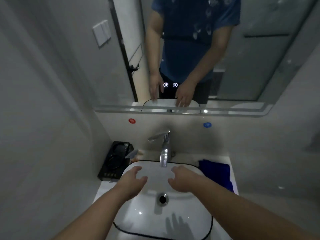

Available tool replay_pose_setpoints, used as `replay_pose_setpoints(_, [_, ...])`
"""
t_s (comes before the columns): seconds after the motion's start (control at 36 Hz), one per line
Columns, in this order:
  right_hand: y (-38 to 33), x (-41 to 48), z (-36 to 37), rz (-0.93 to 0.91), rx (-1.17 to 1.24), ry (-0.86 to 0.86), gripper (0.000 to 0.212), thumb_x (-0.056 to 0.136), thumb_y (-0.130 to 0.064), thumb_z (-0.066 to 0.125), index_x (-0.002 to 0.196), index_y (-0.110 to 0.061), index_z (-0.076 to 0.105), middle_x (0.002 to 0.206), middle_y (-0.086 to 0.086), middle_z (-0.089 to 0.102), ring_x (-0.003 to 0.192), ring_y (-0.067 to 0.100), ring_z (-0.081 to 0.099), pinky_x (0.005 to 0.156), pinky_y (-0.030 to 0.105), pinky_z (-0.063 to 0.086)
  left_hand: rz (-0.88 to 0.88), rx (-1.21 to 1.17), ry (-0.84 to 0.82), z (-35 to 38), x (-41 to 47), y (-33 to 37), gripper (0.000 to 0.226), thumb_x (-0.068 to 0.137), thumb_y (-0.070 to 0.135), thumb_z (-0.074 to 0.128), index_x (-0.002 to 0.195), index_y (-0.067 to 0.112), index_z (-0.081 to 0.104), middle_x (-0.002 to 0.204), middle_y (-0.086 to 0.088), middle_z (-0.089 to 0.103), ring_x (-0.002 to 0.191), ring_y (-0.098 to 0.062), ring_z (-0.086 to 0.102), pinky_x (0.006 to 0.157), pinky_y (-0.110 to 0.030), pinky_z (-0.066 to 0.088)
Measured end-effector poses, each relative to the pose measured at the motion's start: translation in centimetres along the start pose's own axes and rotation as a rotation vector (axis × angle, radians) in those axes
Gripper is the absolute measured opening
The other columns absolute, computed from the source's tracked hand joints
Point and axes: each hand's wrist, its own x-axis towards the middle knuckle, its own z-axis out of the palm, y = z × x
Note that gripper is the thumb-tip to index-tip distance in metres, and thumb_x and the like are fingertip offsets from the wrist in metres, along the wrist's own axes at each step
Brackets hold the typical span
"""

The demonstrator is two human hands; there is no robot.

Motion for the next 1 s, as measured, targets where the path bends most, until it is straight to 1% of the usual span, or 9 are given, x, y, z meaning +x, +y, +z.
replay_pose_setpoints(0.08, [0.4,0.2,0.6,0.082,0.039,0.020,0.071,0.105,-0.052,0.046,0.167,-0.020,0.029,0.170,0.009,0.033,0.150,0.030,0.042,0.117,0.039,0.040,0.054,-0.018,-0.029,0.9,1.9,0.0,0.060,0.102,0.040,0.065,0.158,0.026,0.048,0.160,-0.008,0.052,0.138,-0.024,0.058,0.106,-0.032,0.049])
replay_pose_setpoints(0.22, [2.1,-0.9,1.8,0.242,0.132,0.054,0.072,0.107,-0.048,0.046,0.169,-0.019,0.026,0.171,0.005,0.030,0.149,0.029,0.044,0.119,0.038,0.042,0.170,0.053,-0.212,2.7,4.0,0.2,0.063,0.101,0.039,0.063,0.160,0.027,0.045,0.162,-0.003,0.051,0.142,-0.022,0.055,0.112,-0.029,0.044])
replay_pose_setpoints(0.42, [5.3,-2.3,1.9,0.449,0.347,0.296,0.050,0.103,-0.034,0.054,0.151,-0.018,0.054,0.149,0.002,0.052,0.124,0.022,0.061,0.105,0.031,0.051,0.287,0.026,-0.317,4.3,5.9,2.7,0.057,0.104,0.036,0.064,0.158,0.024,0.049,0.160,0.000,0.052,0.144,-0.016,0.053,0.113,-0.021,0.035])
replay_pose_setpoints(0.53, [8.2,-1.4,0.4,0.553,0.449,0.457,0.036,0.100,-0.019,0.051,0.132,-0.020,0.066,0.133,0.004,0.060,0.107,0.026,0.066,0.095,0.036,0.057,0.320,0.012,-0.325,5.6,5.6,4.2,0.051,0.103,0.041,0.064,0.153,0.033,0.053,0.151,0.008,0.056,0.113,-0.011,0.065,0.084,-0.008,0.044])
replay_pose_setpoints(0.67, [13.1,2.1,0.3,0.653,0.569,0.445,0.044,0.101,-0.009,0.054,0.143,-0.014,0.065,0.150,0.012,0.062,0.136,0.035,0.058,0.117,0.037,0.045,0.293,-0.013,-0.284,7.0,5.4,4.2,0.046,0.101,0.044,0.066,0.146,0.042,0.057,0.134,0.017,0.056,0.096,-0.001,0.064,0.086,-0.019,0.052])
replay_pose_setpoints(0.78, [16.8,4.8,3.2,0.641,0.598,0.318,0.053,0.106,0.000,0.054,0.158,-0.004,0.046,0.163,0.016,0.047,0.147,0.036,0.048,0.105,0.025,0.038,0.248,0.032,-0.297,7.6,4.9,2.4,0.044,0.103,0.047,0.063,0.146,0.047,0.053,0.129,0.022,0.051,0.095,0.011,0.062,0.074,-0.005,0.045])
replay_pose_setpoints(0.83, [18.3,5.9,4.5,0.636,0.430,0.262,0.054,0.109,-0.006,0.056,0.161,-0.003,0.041,0.158,0.021,0.044,0.142,0.037,0.048,0.102,0.031,0.042,0.220,0.062,-0.311,7.6,4.9,1.8,0.041,0.104,0.053,0.059,0.144,0.053,0.050,0.131,0.026,0.048,0.099,0.011,0.062,0.076,-0.007,0.045])
replay_pose_setpoints(0.92, [19.6,6.8,6.1,0.637,0.372,0.196,0.067,0.105,-0.018,0.063,0.165,-0.013,0.033,0.163,0.016,0.029,0.141,0.038,0.047,0.114,0.042,0.044,0.188,0.097,-0.271,7.6,5.2,1.3,0.040,0.103,0.053,0.061,0.142,0.052,0.051,0.132,0.024,0.053,0.100,0.006,0.066,0.081,-0.011,0.046])
replay_pose_setpoints(1.0, [20.1,7.0,6.4,0.627,0.296,0.233,0.078,0.098,-0.028,0.073,0.162,-0.018,0.030,0.160,0.014,0.032,0.139,0.040,0.051,0.111,0.051,0.049,0.172,0.125,-0.248,7.9,5.9,1.4,0.038,0.104,0.049,0.062,0.140,0.051,0.053,0.129,0.023,0.059,0.089,0.017,0.064,0.072,-0.004,0.046])
